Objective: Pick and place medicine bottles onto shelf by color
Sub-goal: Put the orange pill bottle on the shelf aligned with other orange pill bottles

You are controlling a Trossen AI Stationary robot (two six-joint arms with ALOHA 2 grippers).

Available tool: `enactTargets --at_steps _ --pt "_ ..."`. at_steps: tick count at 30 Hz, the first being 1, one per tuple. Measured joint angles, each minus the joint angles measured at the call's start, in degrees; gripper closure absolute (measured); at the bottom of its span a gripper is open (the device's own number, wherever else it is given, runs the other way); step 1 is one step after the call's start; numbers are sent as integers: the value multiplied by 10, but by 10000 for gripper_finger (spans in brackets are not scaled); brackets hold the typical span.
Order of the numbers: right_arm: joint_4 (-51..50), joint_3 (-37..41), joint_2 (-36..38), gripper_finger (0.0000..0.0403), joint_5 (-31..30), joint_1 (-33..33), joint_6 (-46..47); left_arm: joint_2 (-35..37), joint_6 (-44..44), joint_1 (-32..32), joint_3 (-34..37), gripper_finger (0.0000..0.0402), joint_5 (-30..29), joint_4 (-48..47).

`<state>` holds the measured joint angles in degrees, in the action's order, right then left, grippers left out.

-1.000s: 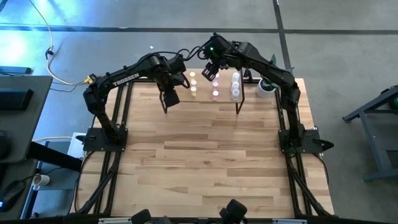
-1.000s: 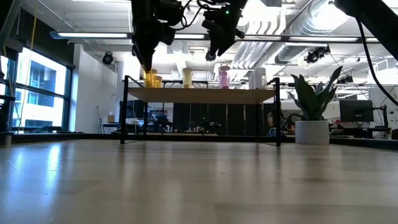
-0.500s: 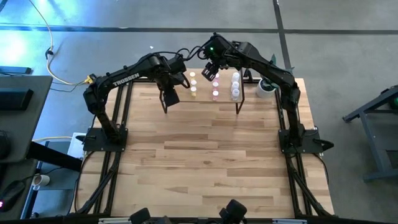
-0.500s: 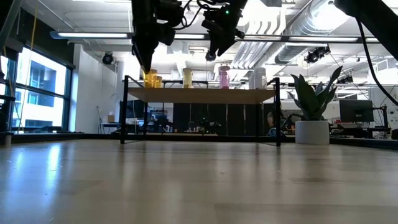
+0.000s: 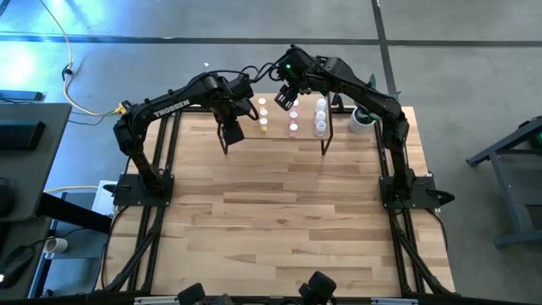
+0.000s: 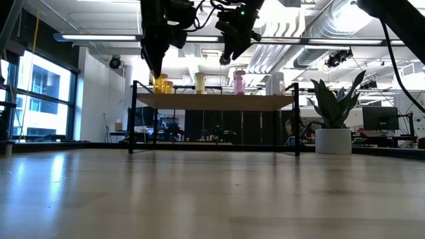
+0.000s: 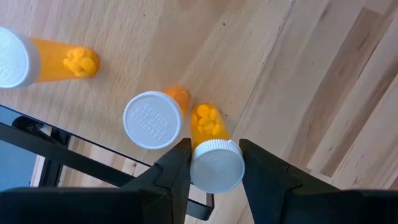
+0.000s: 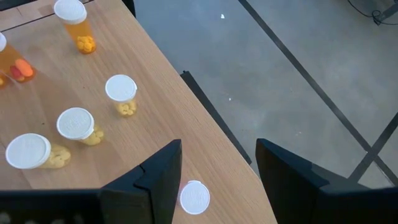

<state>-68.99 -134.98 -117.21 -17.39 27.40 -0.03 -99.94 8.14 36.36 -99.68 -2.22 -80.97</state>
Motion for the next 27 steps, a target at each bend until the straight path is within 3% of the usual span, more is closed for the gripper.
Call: enactTargets --at_steps 27 --pt "0 0 0 206 0 0 0 0 -5 0 1 286 -4 10"
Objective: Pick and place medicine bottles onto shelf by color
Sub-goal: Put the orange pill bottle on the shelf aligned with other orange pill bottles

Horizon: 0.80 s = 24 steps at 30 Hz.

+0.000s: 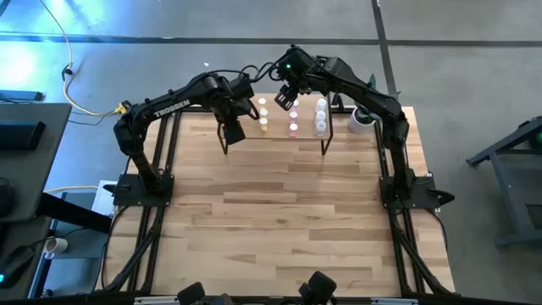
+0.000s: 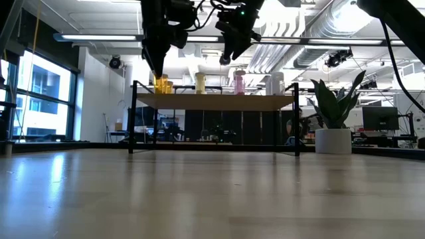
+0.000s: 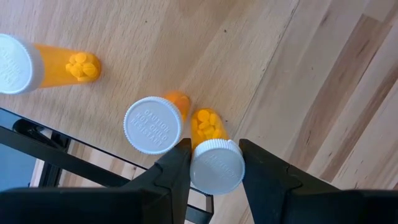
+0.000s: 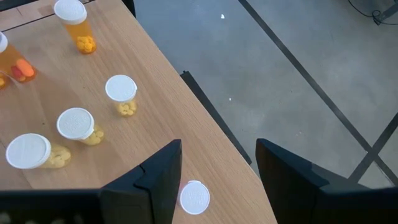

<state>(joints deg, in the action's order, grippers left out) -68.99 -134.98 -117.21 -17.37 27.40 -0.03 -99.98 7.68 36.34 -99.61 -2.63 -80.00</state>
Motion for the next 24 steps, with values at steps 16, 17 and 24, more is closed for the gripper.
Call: enactTargets --at_steps 16,17,24 --pt "0 0 0 206 0 0 0 0 0 0 0 286 4 -12" --pt "0 0 0 206 0 0 0 0 0 0 0 286 4 -12" --pt "0 0 0 206 0 0 0 0 4 0 0 286 4 -11"
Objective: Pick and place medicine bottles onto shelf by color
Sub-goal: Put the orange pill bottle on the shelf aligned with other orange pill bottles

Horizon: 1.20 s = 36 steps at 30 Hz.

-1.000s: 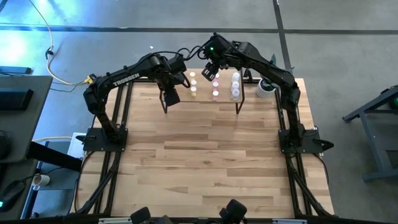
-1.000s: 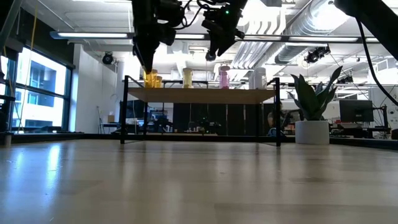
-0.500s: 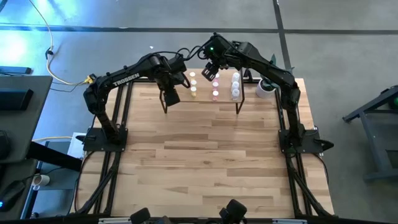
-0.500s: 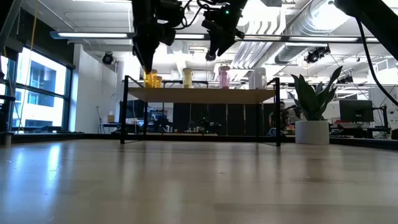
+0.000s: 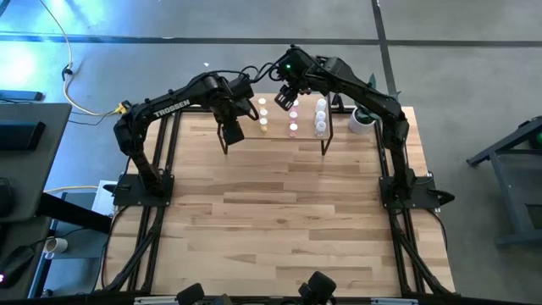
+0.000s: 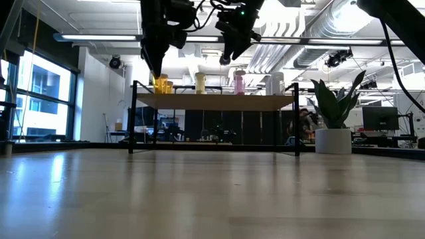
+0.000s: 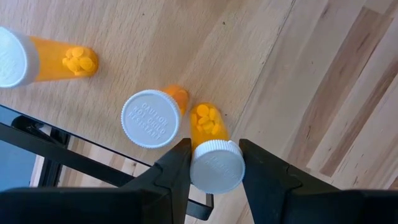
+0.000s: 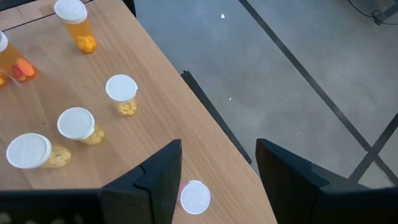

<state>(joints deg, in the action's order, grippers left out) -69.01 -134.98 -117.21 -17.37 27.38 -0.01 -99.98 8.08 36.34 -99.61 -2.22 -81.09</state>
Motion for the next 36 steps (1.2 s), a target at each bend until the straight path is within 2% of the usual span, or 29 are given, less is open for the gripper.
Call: enactTargets --at_steps 11,20,36 --pt "0 0 0 206 0 0 0 0 0 0 -3 287 -1 -4" --pt "1 0 0 206 0 0 0 -1 0 0 -45 287 0 -26" --pt "2 0 0 206 0 0 0 -6 11 0 -46 287 -15 -19"
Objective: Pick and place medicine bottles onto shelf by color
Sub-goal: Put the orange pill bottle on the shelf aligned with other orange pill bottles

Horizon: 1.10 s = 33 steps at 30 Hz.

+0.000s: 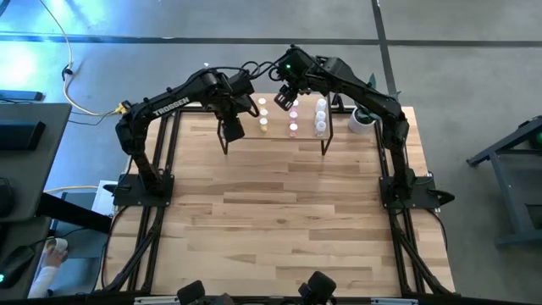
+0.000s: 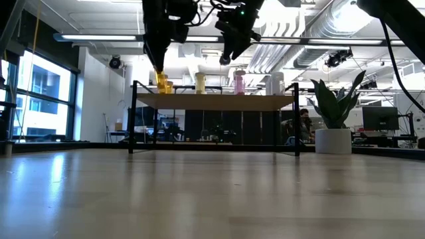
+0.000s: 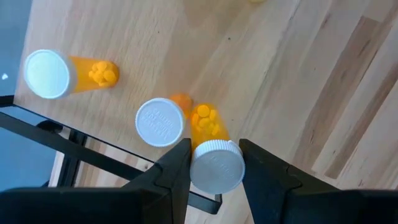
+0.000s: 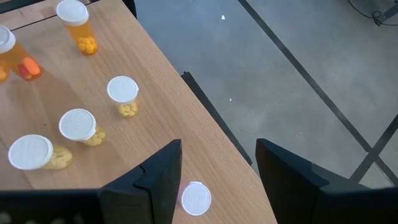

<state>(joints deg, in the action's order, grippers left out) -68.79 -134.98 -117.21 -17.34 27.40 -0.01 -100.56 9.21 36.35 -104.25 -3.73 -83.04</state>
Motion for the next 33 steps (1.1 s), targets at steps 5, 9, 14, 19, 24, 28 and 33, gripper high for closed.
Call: enactTargets --at_steps 5,9,14,19,24,28,33 --pt "0 0 0 206 0 0 0 -14 0 0 0 287 -5 0" --pt "0 0 0 206 0 0 0 -18 7 0 0 287 -28 1" --pt "0 0 0 206 0 0 0 -18 15 0 0 287 -38 1" --pt "0 0 0 206 0 0 0 -18 15 0 0 287 -8 -2" --pt "0 0 0 206 0 0 0 -18 15 0 0 287 6 -28" --pt "0 0 0 206 0 0 0 -18 16 4 0 287 12 -44" --pt "1 0 0 206 0 0 0 -18 24 5 0 287 18 -41"
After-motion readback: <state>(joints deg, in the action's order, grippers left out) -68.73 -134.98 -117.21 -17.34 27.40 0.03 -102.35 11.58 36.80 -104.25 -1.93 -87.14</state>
